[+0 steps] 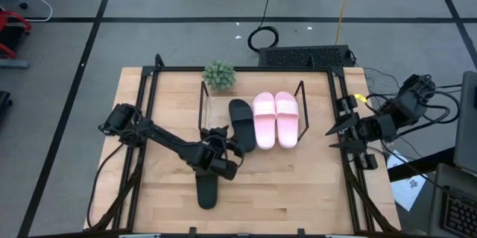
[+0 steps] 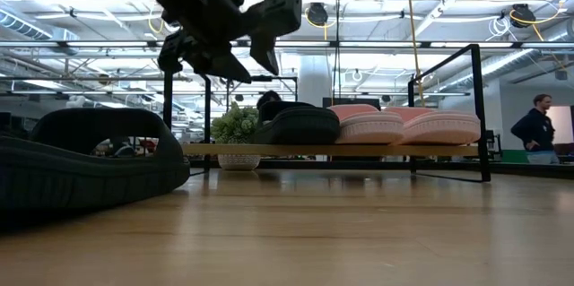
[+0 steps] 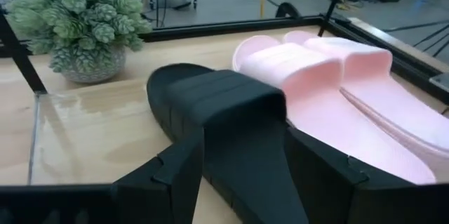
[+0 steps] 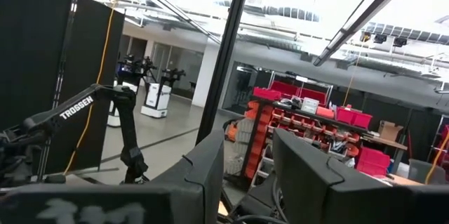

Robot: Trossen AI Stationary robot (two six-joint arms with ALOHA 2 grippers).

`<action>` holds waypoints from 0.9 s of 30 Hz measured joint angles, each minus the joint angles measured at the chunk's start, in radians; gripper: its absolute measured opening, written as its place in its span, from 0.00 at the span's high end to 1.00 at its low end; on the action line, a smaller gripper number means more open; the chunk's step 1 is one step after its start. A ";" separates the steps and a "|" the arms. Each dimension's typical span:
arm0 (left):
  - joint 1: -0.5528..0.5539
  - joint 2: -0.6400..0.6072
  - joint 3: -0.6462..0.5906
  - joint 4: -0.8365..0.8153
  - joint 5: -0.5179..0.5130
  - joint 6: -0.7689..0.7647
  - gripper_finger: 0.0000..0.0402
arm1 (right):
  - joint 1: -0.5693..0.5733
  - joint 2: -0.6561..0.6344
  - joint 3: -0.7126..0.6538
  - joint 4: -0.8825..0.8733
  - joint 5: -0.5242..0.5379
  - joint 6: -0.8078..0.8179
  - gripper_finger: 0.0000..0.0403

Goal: Pick and place slides into the shelf
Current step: Put the right black slide on the shelf

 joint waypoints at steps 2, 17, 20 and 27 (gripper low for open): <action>0.005 0.000 -0.001 0.004 0.006 0.002 0.50 | 0.000 -0.004 0.000 -0.004 0.000 0.000 0.72; 0.050 0.035 -0.001 0.006 0.040 0.113 0.50 | 0.000 -0.005 0.000 -0.041 0.002 -0.003 0.72; 0.053 0.053 -0.003 0.013 0.042 0.110 0.50 | 0.000 -0.004 0.000 -0.041 0.003 -0.002 0.72; 0.061 0.067 -0.002 0.017 0.020 0.107 0.50 | 0.000 -0.002 0.000 -0.042 0.003 -0.001 0.72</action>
